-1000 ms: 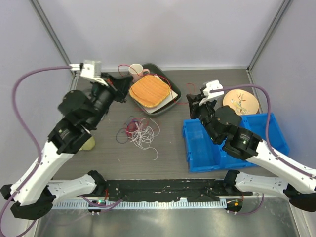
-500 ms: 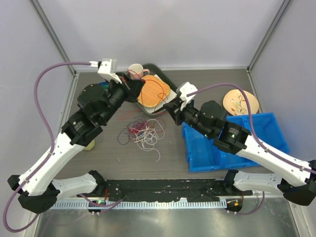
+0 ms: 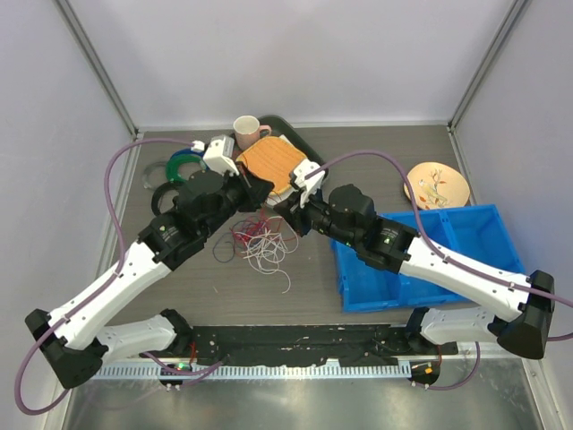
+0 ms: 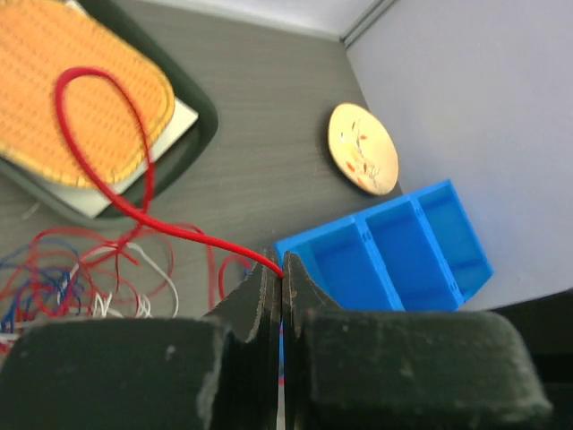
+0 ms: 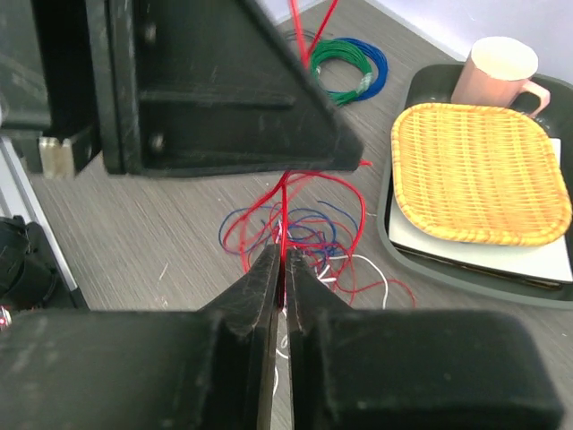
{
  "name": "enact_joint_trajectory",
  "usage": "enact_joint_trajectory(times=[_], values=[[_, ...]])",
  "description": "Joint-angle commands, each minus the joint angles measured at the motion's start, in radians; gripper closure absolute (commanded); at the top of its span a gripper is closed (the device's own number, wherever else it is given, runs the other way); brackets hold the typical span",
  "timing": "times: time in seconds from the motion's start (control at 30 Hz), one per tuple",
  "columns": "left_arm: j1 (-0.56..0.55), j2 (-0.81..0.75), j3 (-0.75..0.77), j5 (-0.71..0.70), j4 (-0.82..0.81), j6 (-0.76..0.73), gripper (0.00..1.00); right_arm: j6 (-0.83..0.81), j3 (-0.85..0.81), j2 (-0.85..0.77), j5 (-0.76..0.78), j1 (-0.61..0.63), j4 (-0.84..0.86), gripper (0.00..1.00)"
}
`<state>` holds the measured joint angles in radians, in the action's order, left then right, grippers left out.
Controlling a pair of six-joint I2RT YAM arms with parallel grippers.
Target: Untangle the cables
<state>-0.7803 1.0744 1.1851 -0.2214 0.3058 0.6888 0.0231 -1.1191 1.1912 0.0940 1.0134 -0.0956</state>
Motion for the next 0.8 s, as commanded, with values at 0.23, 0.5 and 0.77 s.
enact_joint_trajectory(times=[0.23,0.5,0.77], values=[[0.000,-0.097,-0.168,0.014,-0.045,0.187,1.00,0.115,0.229,-0.030,-0.080,0.002,0.379,0.82],[0.000,-0.076,-0.188,-0.018,-0.039,0.224,1.00,0.259,0.297,0.001,-0.137,0.002,0.468,0.67],[0.001,-0.091,-0.203,-0.029,-0.033,0.225,1.00,0.345,0.361,-0.034,-0.099,0.002,0.508,0.51]])
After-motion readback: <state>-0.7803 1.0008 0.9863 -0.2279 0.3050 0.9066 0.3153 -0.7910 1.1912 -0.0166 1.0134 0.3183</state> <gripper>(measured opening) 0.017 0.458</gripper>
